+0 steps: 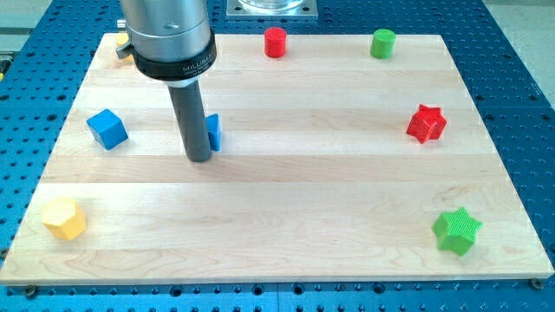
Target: Slide the triangle parallel to the cube
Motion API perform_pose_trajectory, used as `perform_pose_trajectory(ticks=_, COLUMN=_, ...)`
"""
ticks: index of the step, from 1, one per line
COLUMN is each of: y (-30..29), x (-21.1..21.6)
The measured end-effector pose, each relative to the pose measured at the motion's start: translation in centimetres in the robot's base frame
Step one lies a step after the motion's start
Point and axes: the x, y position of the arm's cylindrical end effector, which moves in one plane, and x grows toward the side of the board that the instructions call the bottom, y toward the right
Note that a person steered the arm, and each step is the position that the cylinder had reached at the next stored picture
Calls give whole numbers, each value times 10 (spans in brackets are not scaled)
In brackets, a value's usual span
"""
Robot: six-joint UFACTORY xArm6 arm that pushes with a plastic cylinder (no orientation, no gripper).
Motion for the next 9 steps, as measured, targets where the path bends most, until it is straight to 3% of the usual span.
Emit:
perform_pose_trajectory(ticks=2, y=28, x=-51)
perform_pose_trajectory(ticks=3, y=74, x=-45)
perform_pose_trajectory(ticks=4, y=98, x=-73)
perform_pose_trajectory(ticks=5, y=85, x=-97)
perform_pose_trajectory(ticks=8, y=-9, x=-77)
perform_pose_trajectory(ticks=9, y=58, x=-64)
